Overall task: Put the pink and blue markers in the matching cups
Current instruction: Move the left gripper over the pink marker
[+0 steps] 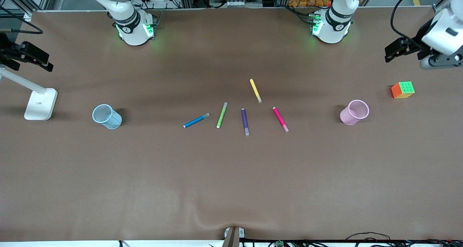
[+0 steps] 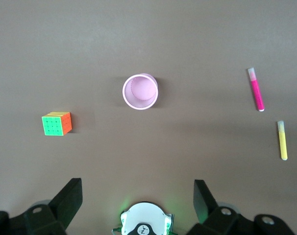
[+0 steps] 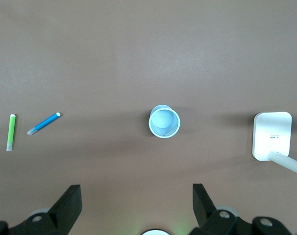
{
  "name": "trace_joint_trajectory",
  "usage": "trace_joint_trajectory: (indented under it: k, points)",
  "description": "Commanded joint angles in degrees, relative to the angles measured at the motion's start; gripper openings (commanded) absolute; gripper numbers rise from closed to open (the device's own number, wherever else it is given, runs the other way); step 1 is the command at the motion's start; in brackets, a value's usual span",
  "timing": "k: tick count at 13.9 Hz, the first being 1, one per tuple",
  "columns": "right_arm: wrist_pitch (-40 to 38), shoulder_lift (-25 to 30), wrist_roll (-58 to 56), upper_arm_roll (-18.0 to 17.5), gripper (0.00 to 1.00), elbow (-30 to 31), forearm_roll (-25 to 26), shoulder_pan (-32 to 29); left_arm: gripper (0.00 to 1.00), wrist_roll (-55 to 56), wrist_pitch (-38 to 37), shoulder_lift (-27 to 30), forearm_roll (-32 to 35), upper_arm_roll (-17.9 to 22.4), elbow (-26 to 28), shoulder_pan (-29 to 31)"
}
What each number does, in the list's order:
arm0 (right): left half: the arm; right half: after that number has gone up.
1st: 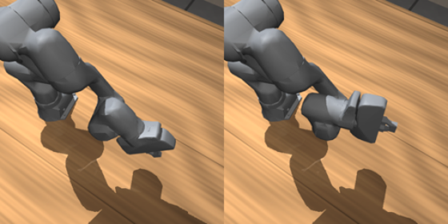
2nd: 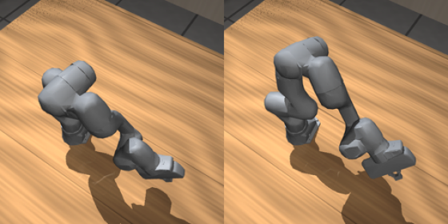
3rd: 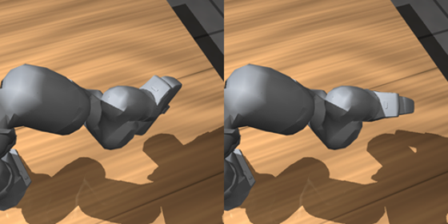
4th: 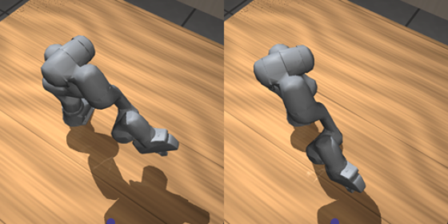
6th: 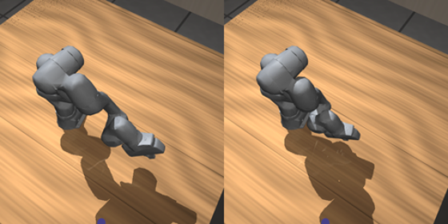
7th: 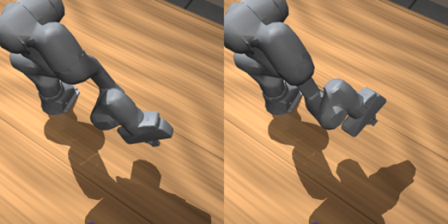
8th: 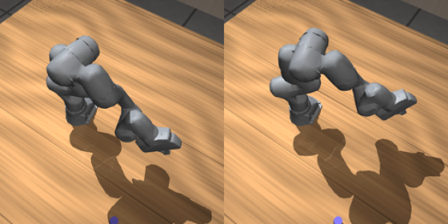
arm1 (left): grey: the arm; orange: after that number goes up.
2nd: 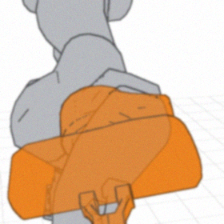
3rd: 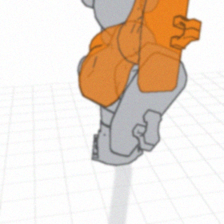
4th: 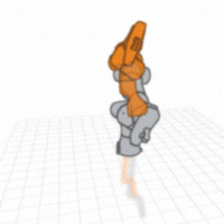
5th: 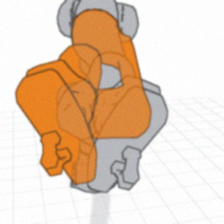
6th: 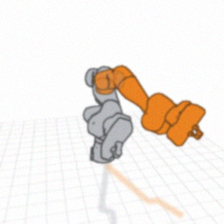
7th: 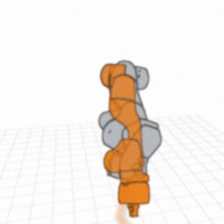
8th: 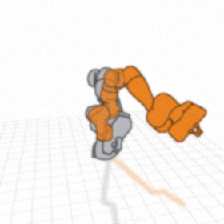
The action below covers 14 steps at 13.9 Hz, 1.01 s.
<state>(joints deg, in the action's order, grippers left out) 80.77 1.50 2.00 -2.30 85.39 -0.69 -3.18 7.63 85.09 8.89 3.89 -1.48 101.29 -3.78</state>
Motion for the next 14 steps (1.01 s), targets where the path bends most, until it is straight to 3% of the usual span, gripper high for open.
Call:
trace_joint_trajectory:
  k: [1,4,8,14]
  points:
    - [0.2,-0.8,-0.3,-0.6,1.00,0.0,0.1,-1.0,1.00,0.5,-0.8,-3.2,-0.3,-0.8,-0.7,-0.6]
    - [0.2,-0.8,-0.3,-0.6,1.00,0.0,0.1,-1.0,1.00,1.3,-0.8,-7.5,-0.5,-1.7,-0.7,-2.5]
    - [0.2,-1.3,-0.3,-0.6,1.00,0.0,0.1,-1.0,1.00,8.1,-0.5,-13.4,-1.8,-5.7,-0.7,-3.3]
    - [0.1,-1.6,-0.3,-0.6,1.00,0.0,0.1,-1.0,1.00,13.9,2.3,-21.8,-10.3,-6.0,-1.1,-3.5]
